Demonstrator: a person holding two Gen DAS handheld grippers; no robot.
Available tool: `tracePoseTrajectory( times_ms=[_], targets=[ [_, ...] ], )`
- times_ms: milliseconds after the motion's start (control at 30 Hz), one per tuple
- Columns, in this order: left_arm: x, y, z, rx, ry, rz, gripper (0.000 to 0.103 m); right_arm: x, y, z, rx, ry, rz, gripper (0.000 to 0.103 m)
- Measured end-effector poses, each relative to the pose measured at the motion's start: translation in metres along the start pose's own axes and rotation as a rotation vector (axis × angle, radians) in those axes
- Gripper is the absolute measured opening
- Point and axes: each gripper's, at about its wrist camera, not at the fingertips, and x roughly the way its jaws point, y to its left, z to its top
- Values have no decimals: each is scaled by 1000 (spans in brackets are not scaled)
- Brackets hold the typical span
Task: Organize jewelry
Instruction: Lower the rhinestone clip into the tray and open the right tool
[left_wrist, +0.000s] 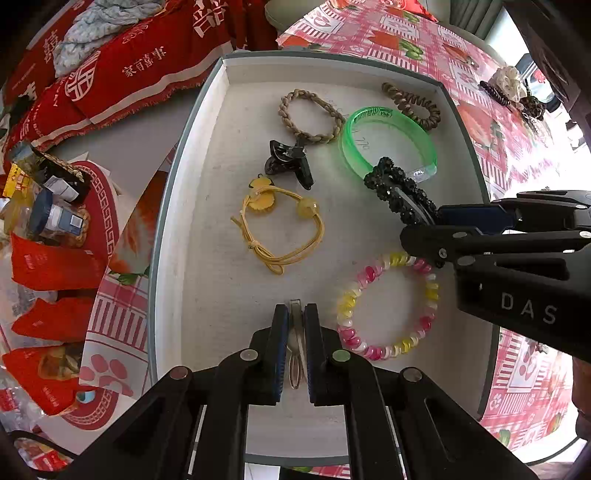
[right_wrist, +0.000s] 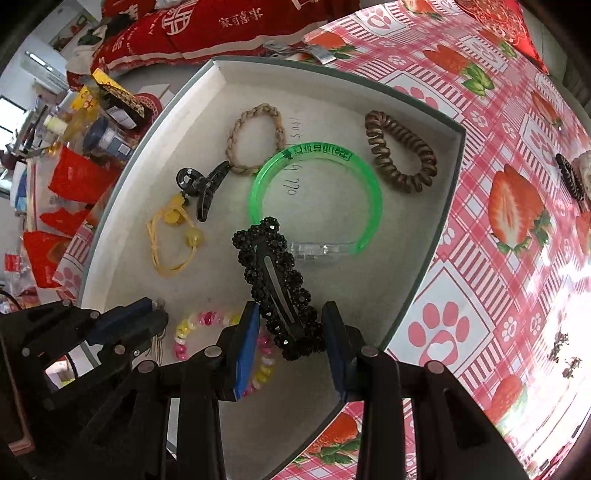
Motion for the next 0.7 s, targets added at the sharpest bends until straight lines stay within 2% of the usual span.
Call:
tracePoseTrajectory(
  times_ms=[267,333,700],
  targets=[
    [-2,-3,0,3,1,11,15,0,-4,1,17,0,11,39],
    [-3,-4,0,5,2,15,15,-1,-6,-1,24,3,17,44],
    [-10,-4,-3,11,-3,23,15,-18,-16,-8,52,-29,42,51]
  ],
)
